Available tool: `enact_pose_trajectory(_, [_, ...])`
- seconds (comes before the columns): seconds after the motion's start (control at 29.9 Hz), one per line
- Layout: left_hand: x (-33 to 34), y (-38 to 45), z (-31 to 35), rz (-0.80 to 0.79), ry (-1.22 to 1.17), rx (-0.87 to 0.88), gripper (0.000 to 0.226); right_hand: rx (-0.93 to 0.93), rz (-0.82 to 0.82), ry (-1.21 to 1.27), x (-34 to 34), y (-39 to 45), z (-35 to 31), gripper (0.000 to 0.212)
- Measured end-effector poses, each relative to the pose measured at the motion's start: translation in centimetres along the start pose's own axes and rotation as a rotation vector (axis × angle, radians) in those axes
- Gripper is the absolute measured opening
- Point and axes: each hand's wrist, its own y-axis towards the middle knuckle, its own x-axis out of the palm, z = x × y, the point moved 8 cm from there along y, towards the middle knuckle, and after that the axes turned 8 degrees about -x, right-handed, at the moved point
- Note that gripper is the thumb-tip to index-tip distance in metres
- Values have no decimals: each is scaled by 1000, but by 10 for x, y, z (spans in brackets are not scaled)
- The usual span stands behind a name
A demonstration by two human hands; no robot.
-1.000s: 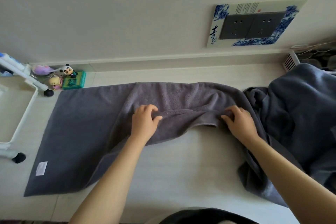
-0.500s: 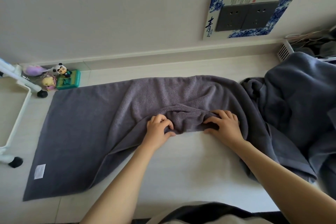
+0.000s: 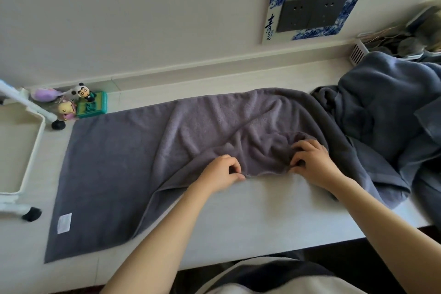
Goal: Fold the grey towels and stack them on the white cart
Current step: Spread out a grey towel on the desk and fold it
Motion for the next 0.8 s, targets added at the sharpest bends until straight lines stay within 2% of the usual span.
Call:
enact_pose_trajectory(0.13, [47, -28, 15, -256, -109, -66, 13, 114, -249, -376, 4, -32, -6, 21])
enact_pose_trajectory(0.2, [66, -39, 21, -328, -324, -87, 13, 166, -189, -364, 0, -41, -18, 25])
enact_pose_trajectory(0.27, [61, -37, 18, -235, -454, -100, 12, 125, -73, -226, 1, -36, -35, 28])
enact_pose_trajectory(0.33, [36, -37, 12, 35, -255, -20, 8, 55, -51, -78, 17, -35, -54, 33])
enact_pose_trajectory(0.4, [15, -45, 4, 305, -14, 78, 12, 71, -141, 24, 44, -41, -66, 42])
enact_pose_trajectory(0.43, [9, -47, -2, 375, 80, 88, 17, 116, -188, 42, 56, -45, -65, 47])
enact_pose_trajectory(0.5, [11, -46, -24, 374, 251, -11, 38, 235, -229, 35, 73, -57, -52, 53])
enact_pose_trajectory(0.6, [23, -50, -63, 265, 458, -211, 62, 375, -264, -31, 82, -72, -36, 58])
enact_pose_trajectory(0.67, [28, -55, -73, 251, 498, -211, 66, 452, -233, -72, 77, -74, -40, 60])
enact_pose_trajectory(0.73, [28, -58, -74, 279, 492, -175, 67, 480, -125, -121, 67, -69, -55, 62])
enact_pose_trajectory(0.8, [23, -59, -74, 339, 475, -163, 74, 365, -62, -180, 70, -61, -77, 65])
